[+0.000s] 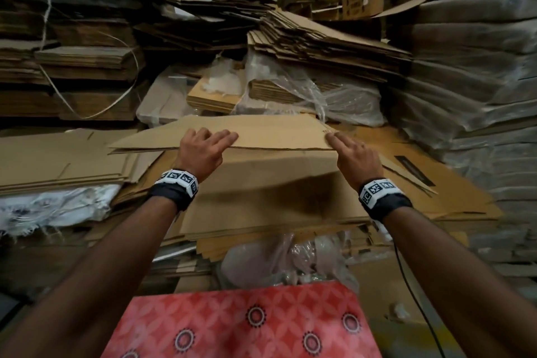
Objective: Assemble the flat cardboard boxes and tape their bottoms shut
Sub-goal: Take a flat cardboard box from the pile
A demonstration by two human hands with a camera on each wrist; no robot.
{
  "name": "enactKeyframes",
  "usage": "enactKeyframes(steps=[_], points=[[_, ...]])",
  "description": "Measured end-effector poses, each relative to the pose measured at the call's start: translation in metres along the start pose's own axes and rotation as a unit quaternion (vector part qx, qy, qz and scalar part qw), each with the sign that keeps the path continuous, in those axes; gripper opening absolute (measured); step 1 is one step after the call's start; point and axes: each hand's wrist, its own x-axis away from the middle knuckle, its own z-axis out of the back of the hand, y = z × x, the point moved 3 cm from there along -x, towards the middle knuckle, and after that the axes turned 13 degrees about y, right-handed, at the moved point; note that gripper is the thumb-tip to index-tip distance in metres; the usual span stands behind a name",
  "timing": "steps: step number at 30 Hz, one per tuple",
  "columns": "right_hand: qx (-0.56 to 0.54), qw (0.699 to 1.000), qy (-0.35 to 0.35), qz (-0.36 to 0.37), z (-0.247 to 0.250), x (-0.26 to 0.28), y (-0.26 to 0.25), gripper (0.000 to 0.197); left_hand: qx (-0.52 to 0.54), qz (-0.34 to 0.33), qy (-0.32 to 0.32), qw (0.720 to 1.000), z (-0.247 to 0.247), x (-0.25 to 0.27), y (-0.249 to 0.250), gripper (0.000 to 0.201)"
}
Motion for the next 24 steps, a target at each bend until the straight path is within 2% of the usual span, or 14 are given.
enactKeyframes(steps=[3,5,7,9,11,14,19,24], points=[[-0.013,1.0,0.007,0.001,-0.031,-0.004,0.016,0.048,0.0,0.033,-0.017,0.999,-0.041,-0.002,0.003,0.064],[-0.016,0.999,-0.025,-0.015,-0.058,0.006,0.021,0.052,0.003,0.06,-0.044,0.997,-0.073,0.009,0.012,0.068],[0.007,0.99,-0.135,-0.051,-0.094,0.03,0.025,0.067,0.003,0.075,-0.131,0.989,-0.106,0.031,0.027,0.076],[0.027,0.964,-0.253,-0.081,-0.13,0.067,0.025,0.079,-0.006,0.082,-0.248,0.965,-0.137,0.063,0.048,0.076],[0.027,0.937,-0.335,-0.097,-0.155,0.105,0.023,0.079,0.002,0.086,-0.343,0.935,-0.163,0.099,0.072,0.073],[0.02,0.91,-0.399,-0.107,-0.179,0.143,0.018,0.068,0.02,0.092,-0.431,0.898,-0.192,0.145,0.099,0.066],[0.01,0.909,-0.408,-0.086,-0.206,0.162,0.023,0.066,0.03,0.108,-0.453,0.884,-0.215,0.167,0.11,0.067],[-0.046,0.885,-0.446,-0.121,-0.219,0.168,0.03,0.072,0.054,0.117,-0.456,0.881,-0.226,0.171,0.115,0.068]])
